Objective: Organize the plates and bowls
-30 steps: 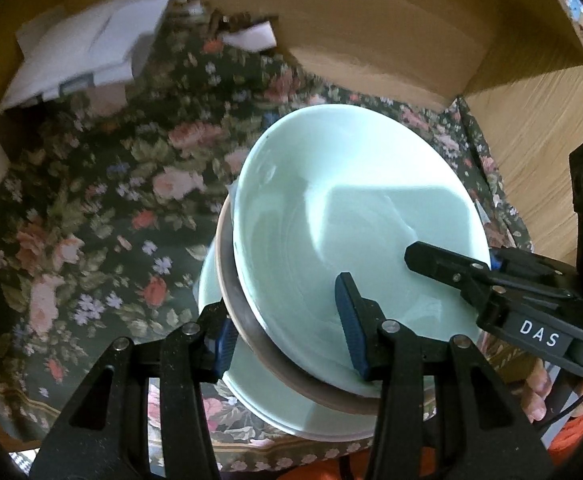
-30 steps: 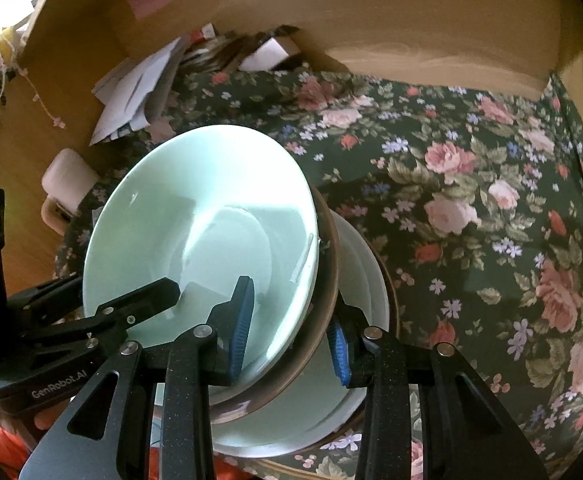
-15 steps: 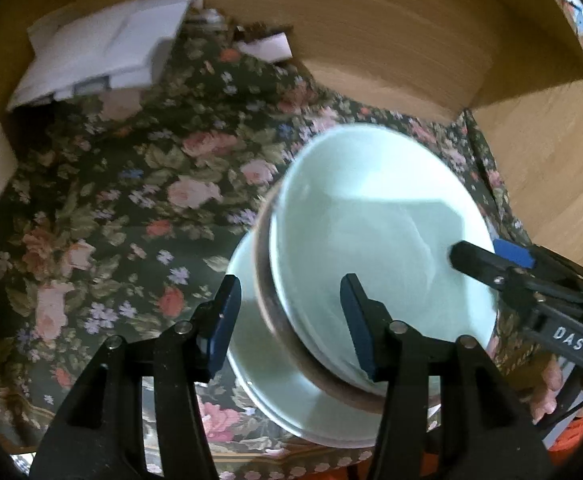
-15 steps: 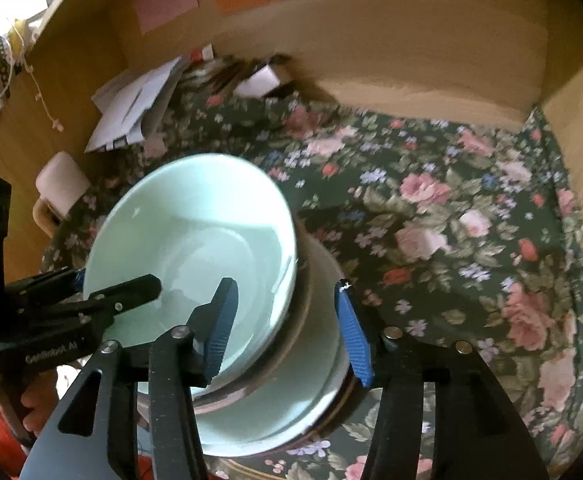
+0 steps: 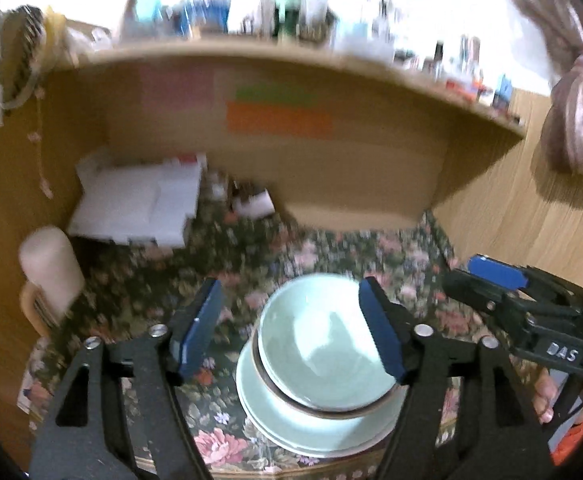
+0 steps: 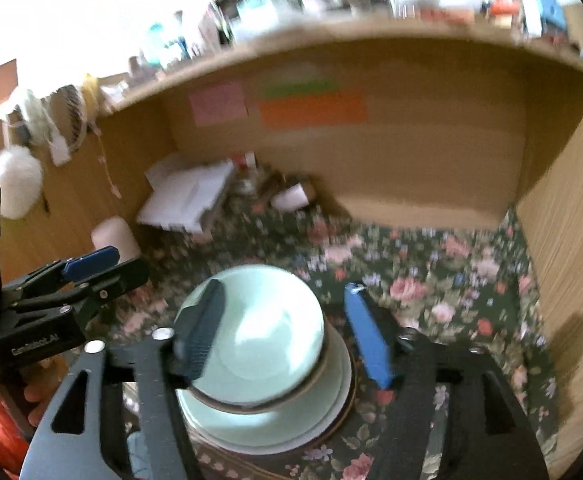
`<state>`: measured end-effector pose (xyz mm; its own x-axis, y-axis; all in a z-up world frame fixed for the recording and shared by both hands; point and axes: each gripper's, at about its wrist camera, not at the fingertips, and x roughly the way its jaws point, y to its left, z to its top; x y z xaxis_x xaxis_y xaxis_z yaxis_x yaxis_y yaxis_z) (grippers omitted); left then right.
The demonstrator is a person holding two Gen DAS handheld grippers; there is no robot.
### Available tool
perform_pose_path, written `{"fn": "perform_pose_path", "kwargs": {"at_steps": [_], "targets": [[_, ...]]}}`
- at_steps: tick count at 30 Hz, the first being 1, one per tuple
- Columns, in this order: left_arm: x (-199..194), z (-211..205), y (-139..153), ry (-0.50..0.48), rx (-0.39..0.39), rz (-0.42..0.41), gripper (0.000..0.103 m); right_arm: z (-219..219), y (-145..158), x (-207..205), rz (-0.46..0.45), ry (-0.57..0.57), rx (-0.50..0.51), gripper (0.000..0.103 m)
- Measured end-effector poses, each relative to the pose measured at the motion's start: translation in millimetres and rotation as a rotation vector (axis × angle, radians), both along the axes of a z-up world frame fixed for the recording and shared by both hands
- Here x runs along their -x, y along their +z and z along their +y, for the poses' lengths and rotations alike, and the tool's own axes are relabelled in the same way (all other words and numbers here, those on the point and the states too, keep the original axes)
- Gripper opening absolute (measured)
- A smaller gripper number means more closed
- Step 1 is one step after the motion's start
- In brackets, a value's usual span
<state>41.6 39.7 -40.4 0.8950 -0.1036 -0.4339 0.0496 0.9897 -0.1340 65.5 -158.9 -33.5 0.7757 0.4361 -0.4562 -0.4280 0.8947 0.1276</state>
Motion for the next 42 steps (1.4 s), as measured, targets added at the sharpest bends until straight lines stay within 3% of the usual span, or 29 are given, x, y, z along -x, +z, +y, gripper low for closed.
{"fn": "perform_pose_path", "kwargs": {"at_steps": [3,8,14,18,42], "targets": [[14.6,-0.9,10.4,0.031,0.000,-0.076,0.087,-0.3,9.9,12.8,-0.064,0.006,-0.004,0.075],[31.4,-2.8,16.4,0.087,-0.022,-0.168,0.099,-1.3,16.2,26.5,-0.135,-0.001,-0.006,0.085],[37.8,-3.7,11.7,0.102,-0.024,-0.184,0.102,-4.7,14.5,31.4,-0.160,-0.010,-0.025,0.089],[38.5,-5.4,7.8,0.104,-0.028,-0.184,0.102,-4.4,13.3,39.5,-0.201,-0.031,-0.020,0.103],[44.8,-11.0,4.9,0.080,-0.034,-0.200,0.102,-4.2,12.3,41.2,-0.193,-0.028,-0.052,0.103]]}}
